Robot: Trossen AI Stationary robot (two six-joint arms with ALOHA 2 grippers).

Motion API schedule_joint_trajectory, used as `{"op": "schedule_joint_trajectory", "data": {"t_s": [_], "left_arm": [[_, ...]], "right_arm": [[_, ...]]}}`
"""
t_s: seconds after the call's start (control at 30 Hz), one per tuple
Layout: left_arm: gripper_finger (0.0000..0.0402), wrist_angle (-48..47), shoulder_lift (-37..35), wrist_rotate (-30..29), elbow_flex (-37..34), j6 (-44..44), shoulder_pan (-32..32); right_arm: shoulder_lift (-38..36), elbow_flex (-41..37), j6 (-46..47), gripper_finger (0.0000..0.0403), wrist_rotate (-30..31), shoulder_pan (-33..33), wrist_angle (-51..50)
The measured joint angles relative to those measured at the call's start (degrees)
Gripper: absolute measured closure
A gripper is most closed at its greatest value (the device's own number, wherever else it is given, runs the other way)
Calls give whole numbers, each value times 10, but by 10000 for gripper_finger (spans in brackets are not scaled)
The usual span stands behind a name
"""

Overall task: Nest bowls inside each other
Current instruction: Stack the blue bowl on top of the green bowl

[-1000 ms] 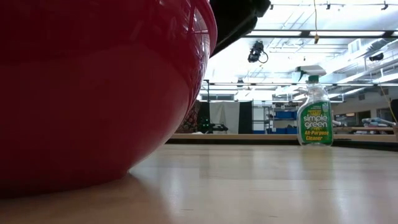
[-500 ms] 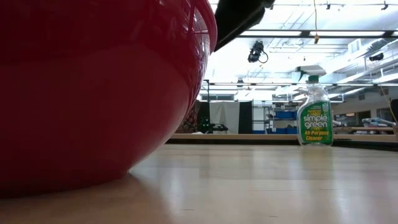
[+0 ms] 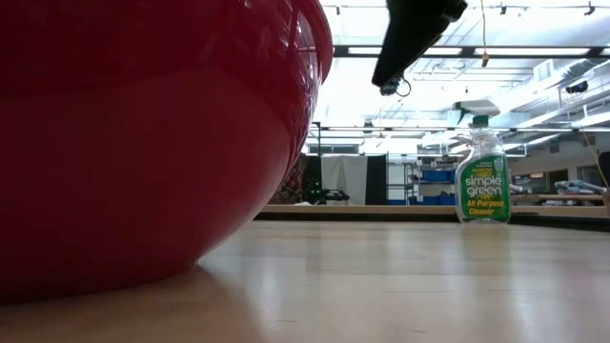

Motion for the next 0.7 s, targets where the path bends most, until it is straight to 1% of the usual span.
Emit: {"op": "schedule_joint_trajectory", "data": {"t_s": [0.1,0.27,0.33,0.4,0.5,0.6,0.7], "left_arm": [[396,30,37,0,0,-1,-17],[396,92,95,0,0,17,-20],[396,107,117,1,0,25,-19],[396,117,141,16,0,29,-14],[395,116,171,27,-1,31,-12],[373,126,188,20,-1,39,-13],[327,140,191,9,-1,51,-15]], "right_arm": [[-47,-52,17,253,22,2,46],[-107,-143,5,260,25,8,183],[-118,-172,-1,262,22,10,219],[-124,-193,-5,263,20,12,246],[-125,-207,-5,263,15,13,261],[-121,-208,-6,263,6,13,265],[-121,-208,-8,264,6,13,277]]}}
